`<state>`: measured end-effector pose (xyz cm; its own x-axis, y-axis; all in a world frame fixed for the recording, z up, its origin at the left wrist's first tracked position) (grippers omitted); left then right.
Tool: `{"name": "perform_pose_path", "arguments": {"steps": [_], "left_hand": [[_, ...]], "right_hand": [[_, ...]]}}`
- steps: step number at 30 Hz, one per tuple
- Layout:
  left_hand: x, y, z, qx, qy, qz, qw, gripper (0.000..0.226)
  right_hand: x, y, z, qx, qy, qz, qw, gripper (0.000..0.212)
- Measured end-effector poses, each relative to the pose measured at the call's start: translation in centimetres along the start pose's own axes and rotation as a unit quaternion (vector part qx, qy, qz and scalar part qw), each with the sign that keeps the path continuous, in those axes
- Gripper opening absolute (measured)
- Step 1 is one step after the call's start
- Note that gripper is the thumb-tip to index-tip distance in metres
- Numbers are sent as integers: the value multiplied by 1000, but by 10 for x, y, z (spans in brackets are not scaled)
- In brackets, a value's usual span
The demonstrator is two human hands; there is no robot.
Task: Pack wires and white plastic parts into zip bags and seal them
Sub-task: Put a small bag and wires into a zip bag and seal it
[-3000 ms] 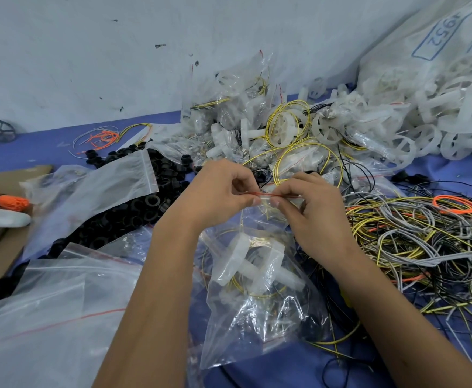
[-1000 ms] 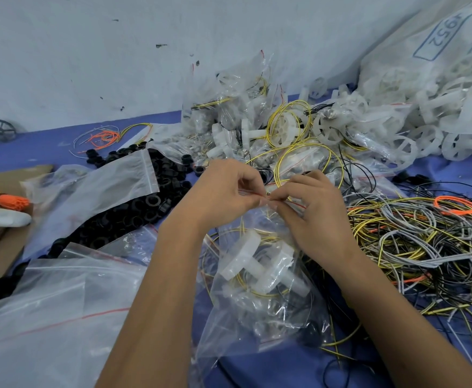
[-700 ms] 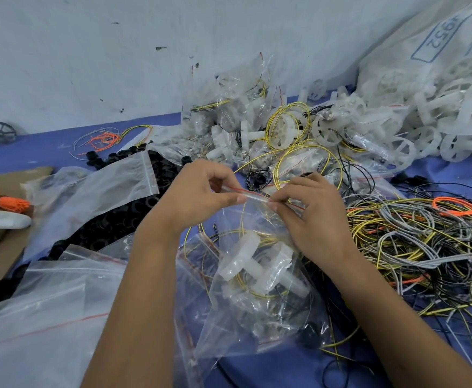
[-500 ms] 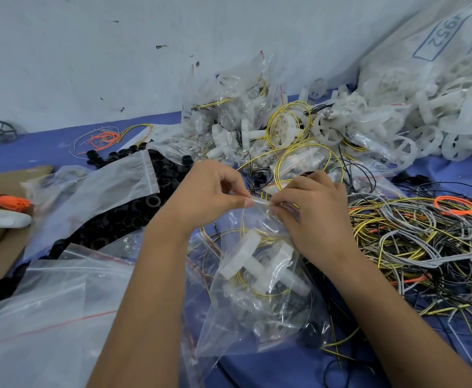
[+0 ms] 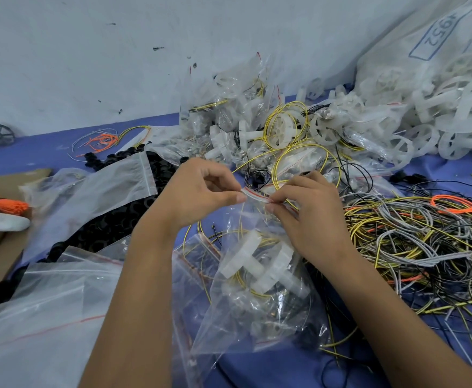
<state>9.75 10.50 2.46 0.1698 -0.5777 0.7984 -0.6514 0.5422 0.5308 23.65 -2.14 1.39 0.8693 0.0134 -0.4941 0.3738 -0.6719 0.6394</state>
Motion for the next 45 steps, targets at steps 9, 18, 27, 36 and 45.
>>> {"name": "perform_pose_path", "arguments": {"steps": [9, 18, 27, 36, 45], "left_hand": [[25, -22, -5, -48, -27, -13, 998, 16], [32, -25, -5, -54, -39, -15, 998, 17], [34, -24, -5, -47, -51, -26, 997, 13], [36, -25, -3, -64, -52, -6, 997, 15], [28, -11, 0, -40, -44, 26, 998, 16]], "right_hand": [[-10, 7, 1, 39, 53, -72, 995, 8], [-14, 4, 1, 25, 58, -71, 995, 6], [-16, 4, 1, 24, 67, -93, 993, 6], [-20, 6, 1, 21, 79, -119, 990, 8], [-16, 4, 1, 16, 69, -111, 991, 5]]}}
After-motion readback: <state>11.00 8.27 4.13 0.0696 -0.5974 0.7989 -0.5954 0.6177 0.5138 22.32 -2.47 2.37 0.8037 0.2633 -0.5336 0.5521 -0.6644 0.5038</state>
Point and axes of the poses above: each hand's wrist, its own z-axis away from the middle knuckle, its own y-axis out of the back of the hand, x = y × z, the point moved 9 cm from there along -z, towards the middle knuckle, and after that the axes turned 5 degrees about -y, right-handed, at the moved point
